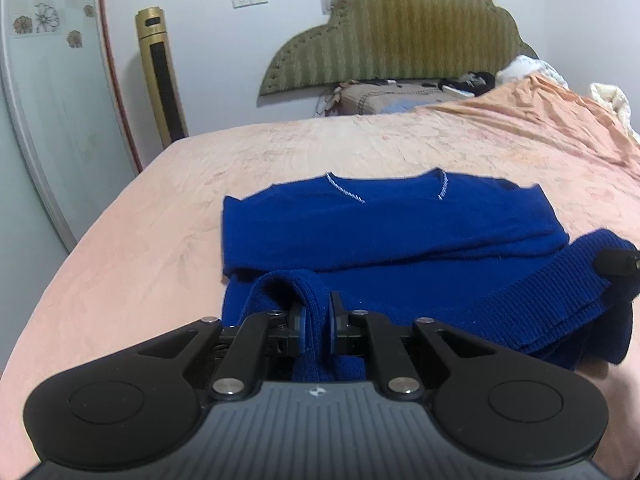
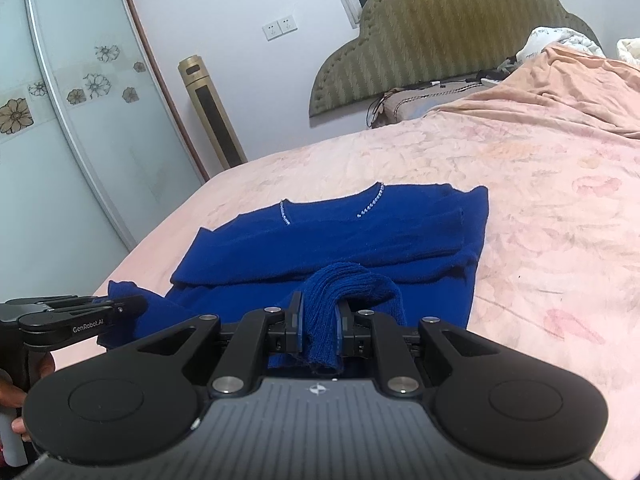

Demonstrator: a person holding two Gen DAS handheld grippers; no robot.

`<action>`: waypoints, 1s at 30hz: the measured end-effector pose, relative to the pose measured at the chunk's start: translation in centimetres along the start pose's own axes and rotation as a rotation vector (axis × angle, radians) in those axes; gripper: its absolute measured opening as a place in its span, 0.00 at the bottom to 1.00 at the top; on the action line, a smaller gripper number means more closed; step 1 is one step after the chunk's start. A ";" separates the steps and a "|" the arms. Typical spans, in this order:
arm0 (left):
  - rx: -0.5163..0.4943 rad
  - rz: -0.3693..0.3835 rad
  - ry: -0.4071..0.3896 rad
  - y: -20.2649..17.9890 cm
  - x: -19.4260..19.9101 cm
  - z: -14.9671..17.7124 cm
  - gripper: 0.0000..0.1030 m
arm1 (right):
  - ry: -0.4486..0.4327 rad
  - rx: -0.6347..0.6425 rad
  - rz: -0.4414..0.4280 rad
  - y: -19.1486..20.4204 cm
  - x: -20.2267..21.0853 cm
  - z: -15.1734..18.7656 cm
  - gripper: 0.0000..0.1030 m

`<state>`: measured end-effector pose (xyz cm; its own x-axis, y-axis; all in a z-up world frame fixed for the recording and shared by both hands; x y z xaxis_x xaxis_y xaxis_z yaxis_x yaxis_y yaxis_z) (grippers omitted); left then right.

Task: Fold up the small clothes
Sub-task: 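Lift the hem with both grippers and fold it toward the beaded collar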

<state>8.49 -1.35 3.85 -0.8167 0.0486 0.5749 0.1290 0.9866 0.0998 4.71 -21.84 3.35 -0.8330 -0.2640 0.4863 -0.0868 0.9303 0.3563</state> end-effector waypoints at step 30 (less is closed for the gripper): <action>-0.010 -0.104 -0.132 -0.6 -4.7 -8.8 0.10 | -0.134 0.060 0.093 -0.6 -5.5 -6.2 0.18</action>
<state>17.22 -3.54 8.18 -0.8928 -0.0335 0.4492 0.0444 0.9859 0.1617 12.76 -22.53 5.43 -0.9041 -0.1437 0.4024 -0.0354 0.9637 0.2646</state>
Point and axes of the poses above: each gripper's, at about its wrist camera, not at the fingertips, and x roughly against the way its jaws point, y to its left, z to its underside, the point moved 6 cm from there along -x, roughly the way its jaws point, and after that the axes turned 1 degree about -y, right-handed, at the moved point
